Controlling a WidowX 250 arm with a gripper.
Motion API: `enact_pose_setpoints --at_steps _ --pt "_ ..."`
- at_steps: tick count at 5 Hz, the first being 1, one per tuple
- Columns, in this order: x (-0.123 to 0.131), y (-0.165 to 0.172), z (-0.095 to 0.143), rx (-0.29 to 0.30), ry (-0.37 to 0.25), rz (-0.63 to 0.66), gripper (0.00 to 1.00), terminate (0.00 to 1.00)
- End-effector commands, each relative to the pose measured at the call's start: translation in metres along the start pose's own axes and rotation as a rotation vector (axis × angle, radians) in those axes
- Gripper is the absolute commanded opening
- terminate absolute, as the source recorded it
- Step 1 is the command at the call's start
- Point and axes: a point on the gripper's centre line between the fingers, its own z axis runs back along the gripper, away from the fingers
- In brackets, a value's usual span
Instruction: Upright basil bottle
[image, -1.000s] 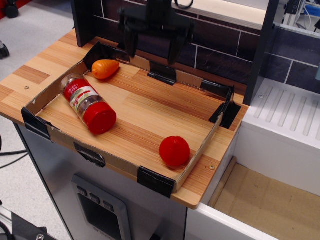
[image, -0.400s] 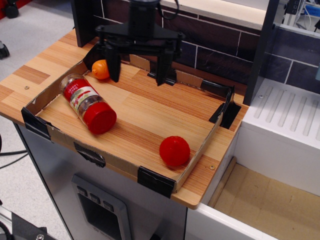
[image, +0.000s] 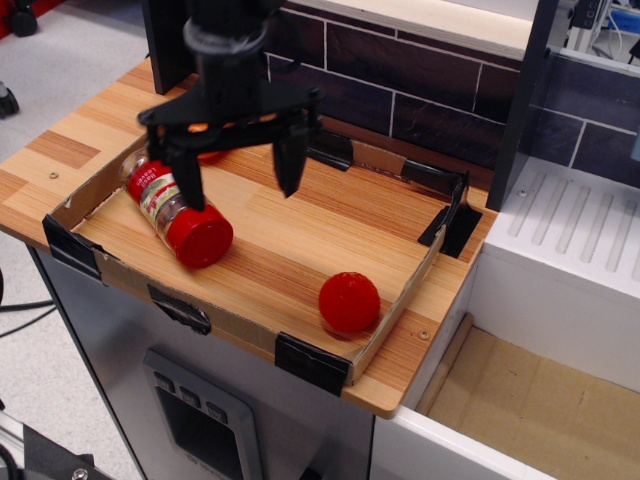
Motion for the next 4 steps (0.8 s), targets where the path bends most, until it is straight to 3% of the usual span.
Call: enact_pose_setpoints --at_steps 1,2,4 --pt "0.015 0.0 -0.006 -0.047 -0.133 0.167 1.0 0.0" --pt "0.024 0.003 -0.018 -0.065 -0.123 0.224 1.0 0.0" --pt "0.024 0.013 -0.036 -0.005 -0.061 0.235 1.0 0.0"
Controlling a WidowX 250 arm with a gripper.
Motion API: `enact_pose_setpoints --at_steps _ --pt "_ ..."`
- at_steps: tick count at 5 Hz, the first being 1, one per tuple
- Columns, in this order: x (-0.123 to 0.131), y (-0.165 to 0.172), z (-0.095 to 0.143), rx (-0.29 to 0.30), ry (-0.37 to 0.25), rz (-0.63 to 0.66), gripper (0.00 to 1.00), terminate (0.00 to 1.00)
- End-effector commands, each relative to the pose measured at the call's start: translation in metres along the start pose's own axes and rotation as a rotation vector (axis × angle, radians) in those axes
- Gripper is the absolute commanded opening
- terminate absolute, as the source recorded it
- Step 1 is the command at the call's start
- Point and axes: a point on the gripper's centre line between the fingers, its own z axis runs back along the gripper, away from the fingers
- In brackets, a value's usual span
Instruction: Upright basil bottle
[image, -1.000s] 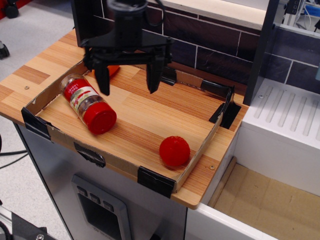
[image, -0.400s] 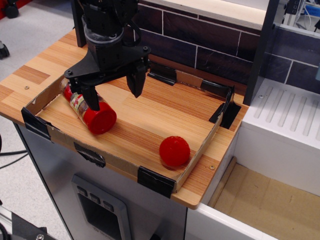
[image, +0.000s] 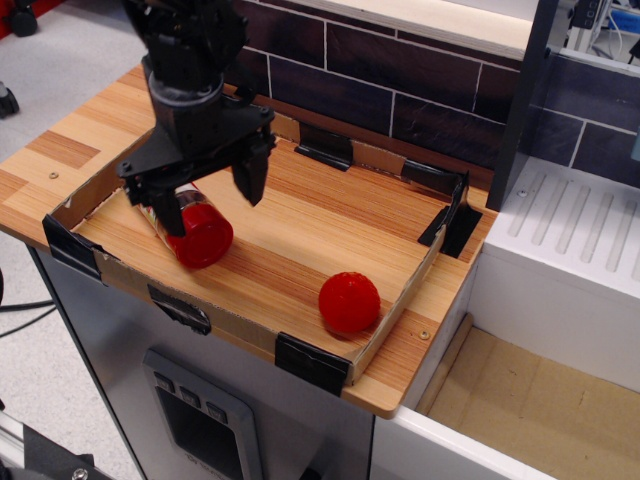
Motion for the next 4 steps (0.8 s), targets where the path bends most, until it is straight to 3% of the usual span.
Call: enact_pose_setpoints --at_steps 1,4 --pt "0.004 -0.003 -0.008 0.024 -0.024 0.002 1.0 0.0" --pt "0.0 0.002 -0.026 0.05 -0.039 0.046 1.0 0.0"
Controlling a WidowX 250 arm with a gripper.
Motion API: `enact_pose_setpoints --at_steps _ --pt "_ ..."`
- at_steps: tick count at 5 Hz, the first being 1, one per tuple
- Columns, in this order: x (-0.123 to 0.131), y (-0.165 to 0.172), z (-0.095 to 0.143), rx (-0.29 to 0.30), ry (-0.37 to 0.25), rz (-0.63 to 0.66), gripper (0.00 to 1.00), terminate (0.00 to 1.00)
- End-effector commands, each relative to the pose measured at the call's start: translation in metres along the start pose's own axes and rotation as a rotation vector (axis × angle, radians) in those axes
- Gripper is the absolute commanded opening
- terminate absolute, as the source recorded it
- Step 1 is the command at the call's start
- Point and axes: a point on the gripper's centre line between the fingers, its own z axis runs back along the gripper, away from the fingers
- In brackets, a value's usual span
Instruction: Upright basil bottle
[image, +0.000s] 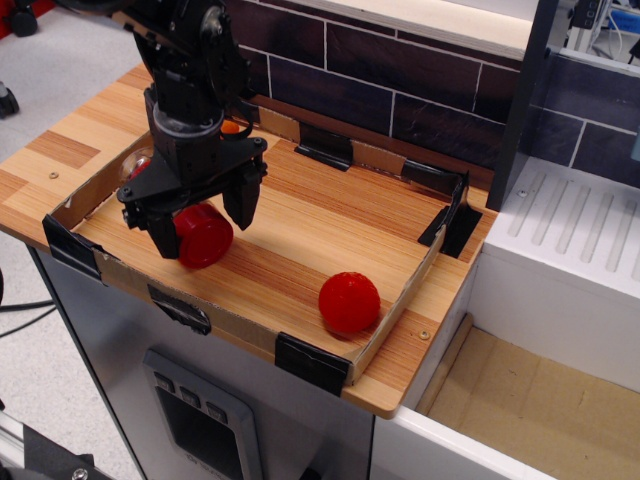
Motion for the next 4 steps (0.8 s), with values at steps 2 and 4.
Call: enact_pose_setpoints --at_steps 2,4 --pt "-0.003 -0.005 -0.007 0.006 -0.016 0.041 1.0 0.0" --pt "-0.002 -0.003 0.007 -0.005 0.002 0.046 0.0 0.0"
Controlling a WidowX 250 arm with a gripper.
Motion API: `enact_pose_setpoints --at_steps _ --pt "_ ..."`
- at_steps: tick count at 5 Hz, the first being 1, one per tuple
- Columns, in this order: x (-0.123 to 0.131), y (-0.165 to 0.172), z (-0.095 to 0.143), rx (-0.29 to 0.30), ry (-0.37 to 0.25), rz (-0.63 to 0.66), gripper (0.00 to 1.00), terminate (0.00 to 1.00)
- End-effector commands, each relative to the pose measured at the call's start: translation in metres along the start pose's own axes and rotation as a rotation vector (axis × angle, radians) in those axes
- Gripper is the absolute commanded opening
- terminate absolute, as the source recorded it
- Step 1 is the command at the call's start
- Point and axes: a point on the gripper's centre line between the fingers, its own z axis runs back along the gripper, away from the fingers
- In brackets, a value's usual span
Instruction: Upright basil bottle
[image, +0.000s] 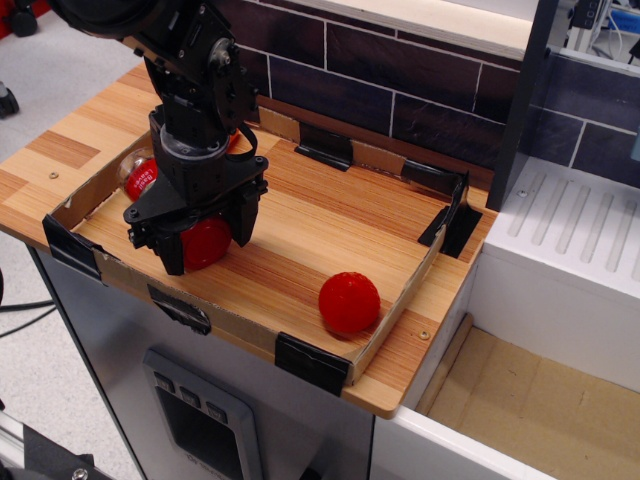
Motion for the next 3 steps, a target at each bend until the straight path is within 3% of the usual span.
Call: enact_pose_setpoints --at_steps 1,3 --pt "0.007 -0.008 0.047 -0.026 0.048 0.043 0.0 0.0" --pt "0.016 -0.015 0.091 0.023 0.161 0.127 0.0 0.0"
